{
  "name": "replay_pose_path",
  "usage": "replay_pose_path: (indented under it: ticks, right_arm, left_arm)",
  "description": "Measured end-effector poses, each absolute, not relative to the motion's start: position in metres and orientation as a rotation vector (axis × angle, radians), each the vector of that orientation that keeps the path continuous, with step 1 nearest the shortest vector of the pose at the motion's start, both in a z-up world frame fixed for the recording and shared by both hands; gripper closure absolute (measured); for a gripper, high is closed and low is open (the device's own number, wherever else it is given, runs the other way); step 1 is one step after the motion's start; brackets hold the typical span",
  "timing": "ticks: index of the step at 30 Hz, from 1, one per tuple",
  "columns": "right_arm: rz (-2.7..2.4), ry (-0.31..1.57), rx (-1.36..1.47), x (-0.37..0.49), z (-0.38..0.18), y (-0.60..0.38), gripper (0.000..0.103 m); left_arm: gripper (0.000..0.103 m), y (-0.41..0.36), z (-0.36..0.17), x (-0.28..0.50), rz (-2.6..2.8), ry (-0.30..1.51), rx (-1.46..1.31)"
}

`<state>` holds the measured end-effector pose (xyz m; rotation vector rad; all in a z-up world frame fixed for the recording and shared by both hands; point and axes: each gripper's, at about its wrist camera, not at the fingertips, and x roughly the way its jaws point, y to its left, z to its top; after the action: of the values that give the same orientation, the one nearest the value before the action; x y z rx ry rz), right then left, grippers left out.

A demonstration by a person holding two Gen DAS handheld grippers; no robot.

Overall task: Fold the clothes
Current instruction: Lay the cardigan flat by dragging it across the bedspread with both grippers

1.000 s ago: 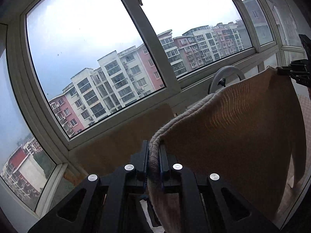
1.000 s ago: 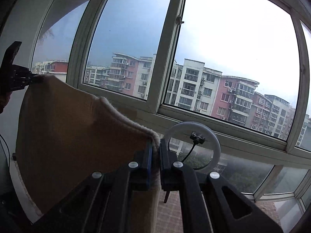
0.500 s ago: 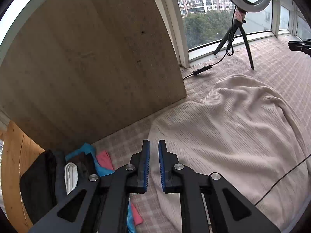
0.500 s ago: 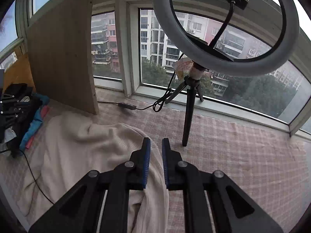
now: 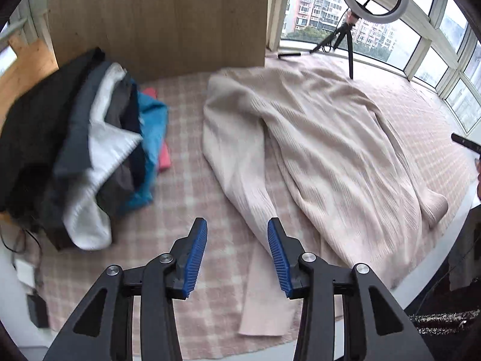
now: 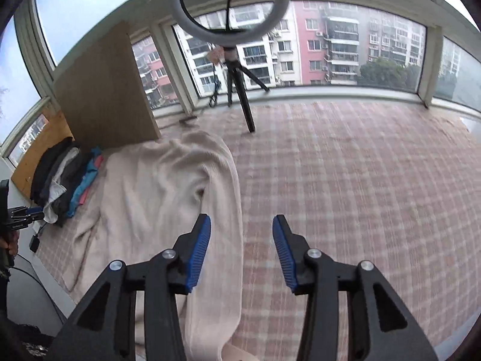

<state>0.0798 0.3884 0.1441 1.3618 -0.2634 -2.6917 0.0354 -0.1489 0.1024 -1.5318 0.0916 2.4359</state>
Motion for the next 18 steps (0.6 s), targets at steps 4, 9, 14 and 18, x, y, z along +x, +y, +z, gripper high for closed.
replay_pose_path:
  ticks: [4, 9, 14, 18]
  right_arm:
    - [-2.633, -0.373, 1.563, 0.101, 0.076, 0.381, 0.061]
    - [-2.588, -0.325, 1.664, 0.108, 0.037, 0.365, 0.061]
    - [-2.512, -0.257, 1.697, 0.108, 0.029, 0.351, 0.060]
    - [-2.511, -0.219, 1.694, 0.107, 0.028, 0.349, 0.060]
  left_arm:
    - [0.063, -0.122, 0.056, 0.047, 2.341, -0.025, -1.630]
    - [0.067, -0.100, 0.027, 0.031, 2.388, 0.057, -1.701]
    - [0.099, -0.103, 0.034, 0.028, 2.408, 0.022, -1.681]
    - [0.099, -0.121, 0.067, 0.030, 2.496, 0.022, -1.609]
